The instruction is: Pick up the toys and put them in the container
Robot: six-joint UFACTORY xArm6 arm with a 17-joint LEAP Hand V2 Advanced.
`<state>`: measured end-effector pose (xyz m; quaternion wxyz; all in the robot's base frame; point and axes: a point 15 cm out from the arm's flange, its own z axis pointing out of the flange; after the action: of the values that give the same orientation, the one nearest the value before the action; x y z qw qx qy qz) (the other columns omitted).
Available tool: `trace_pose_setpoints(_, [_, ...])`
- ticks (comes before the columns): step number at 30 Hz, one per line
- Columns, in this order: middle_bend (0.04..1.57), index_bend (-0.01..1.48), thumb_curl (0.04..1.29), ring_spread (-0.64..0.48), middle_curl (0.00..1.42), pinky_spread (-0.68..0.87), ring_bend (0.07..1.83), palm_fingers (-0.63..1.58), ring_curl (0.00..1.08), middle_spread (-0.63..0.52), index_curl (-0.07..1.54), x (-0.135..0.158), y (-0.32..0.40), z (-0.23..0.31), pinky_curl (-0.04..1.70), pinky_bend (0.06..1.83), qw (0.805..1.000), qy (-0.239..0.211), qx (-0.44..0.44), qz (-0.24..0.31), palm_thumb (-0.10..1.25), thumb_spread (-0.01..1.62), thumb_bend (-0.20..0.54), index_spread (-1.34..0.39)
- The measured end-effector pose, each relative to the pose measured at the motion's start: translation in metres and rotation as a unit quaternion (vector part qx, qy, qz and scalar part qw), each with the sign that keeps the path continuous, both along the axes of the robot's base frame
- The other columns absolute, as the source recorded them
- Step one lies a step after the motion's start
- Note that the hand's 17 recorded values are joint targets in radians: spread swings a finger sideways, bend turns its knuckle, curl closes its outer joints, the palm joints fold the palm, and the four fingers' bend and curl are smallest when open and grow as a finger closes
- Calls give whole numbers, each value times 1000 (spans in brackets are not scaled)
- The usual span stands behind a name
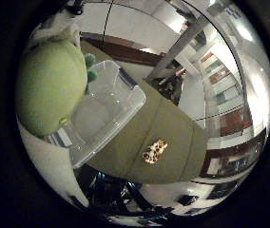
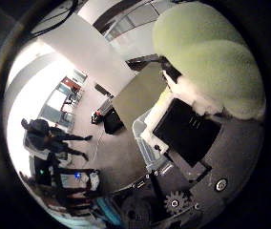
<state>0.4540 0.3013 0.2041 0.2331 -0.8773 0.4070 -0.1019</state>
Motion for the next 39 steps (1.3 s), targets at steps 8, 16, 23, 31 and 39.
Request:
trace_pose_setpoints(8, [663, 472, 499, -161, 465, 24, 963, 131, 475, -152, 624, -2, -2, 0, 582, 1119, 1000, -3, -9, 12, 721, 1113, -26, -469])
trace_pose_setpoints(16, [419, 329, 410, 71, 353, 417, 665, 20, 309, -65, 440, -9, -15, 5, 430, 963, 999, 6, -37, 31, 637, 1115, -26, -497])
trace_pose_setpoints(23, [269, 210, 370, 149, 318, 500, 526, 58, 246, -37, 370, -13, -35, 9, 329, 914, 997, 19, -55, 43, 605, 1114, -22, -497])
trace_pose_setpoints(31, [238, 188, 346, 144, 328, 498, 448, 133, 225, -48, 346, 8, -107, 8, 205, 795, 996, 12, -79, 31, 596, 1109, -22, -485])
trace_pose_setpoints(39, [221, 175, 343, 117, 329, 428, 411, 183, 219, -53, 328, 25, -246, -9, 109, 678, 990, 13, -139, 2, 602, 1104, -22, -454])
